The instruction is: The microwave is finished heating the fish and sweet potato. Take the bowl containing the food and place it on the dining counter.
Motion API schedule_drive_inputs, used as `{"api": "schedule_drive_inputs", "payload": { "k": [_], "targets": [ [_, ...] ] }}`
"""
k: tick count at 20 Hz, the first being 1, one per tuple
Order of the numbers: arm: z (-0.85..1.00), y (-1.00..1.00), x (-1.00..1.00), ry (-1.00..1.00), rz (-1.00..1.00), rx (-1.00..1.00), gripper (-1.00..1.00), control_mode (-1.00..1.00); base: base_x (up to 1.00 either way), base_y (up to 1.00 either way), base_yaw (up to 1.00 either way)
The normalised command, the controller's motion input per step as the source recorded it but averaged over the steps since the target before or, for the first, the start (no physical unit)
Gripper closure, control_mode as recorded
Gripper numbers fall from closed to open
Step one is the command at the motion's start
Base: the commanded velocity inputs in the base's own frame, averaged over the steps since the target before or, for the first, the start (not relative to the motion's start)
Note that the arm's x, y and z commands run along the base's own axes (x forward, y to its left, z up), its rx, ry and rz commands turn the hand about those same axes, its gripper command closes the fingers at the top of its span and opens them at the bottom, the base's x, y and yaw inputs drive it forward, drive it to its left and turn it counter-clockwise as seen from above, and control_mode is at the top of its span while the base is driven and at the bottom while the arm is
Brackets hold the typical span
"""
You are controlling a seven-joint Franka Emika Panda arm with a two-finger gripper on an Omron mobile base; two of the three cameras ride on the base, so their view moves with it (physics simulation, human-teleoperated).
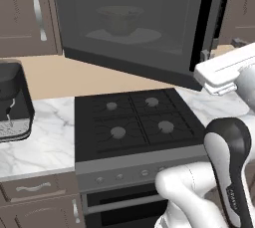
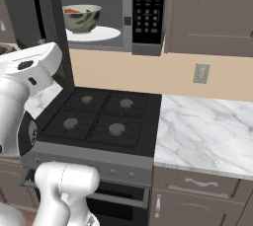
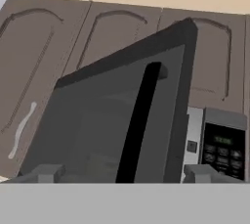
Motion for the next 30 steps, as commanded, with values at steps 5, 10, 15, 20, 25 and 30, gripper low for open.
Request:
{"api": "schedule_drive_inputs", "payload": {
  "k": [5, 10, 15, 20, 25, 30],
  "targets": [
    [0.00, -0.46, -0.98, 0.01, 0.12, 0.02, -1.00, -1.00, 0.00, 0.00, 0.00],
    [-0.02, -1.00, -0.61, 0.11, 0.27, 0.16, -1.00, -1.00, 0.00, 0.00, 0.00],
    [-0.71, -0.96, 0.61, 0.44, 0.24, 0.20, -1.00, -1.00, 0.00, 0.00, 0.00],
    [-0.84, -0.39, 1.00, 0.50, 0.15, 0.30, -1.00, -1.00, 0.00, 0.00, 0.00],
    [-0.19, 0.06, 0.98, 0.30, 0.02, 0.35, -1.00, -1.00, 0.00, 0.00, 0.00],
    [0.00, 0.18, 0.69, 0.17, 0.00, 0.19, -1.00, -1.00, 0.00, 0.00, 0.00]
  ]
}}
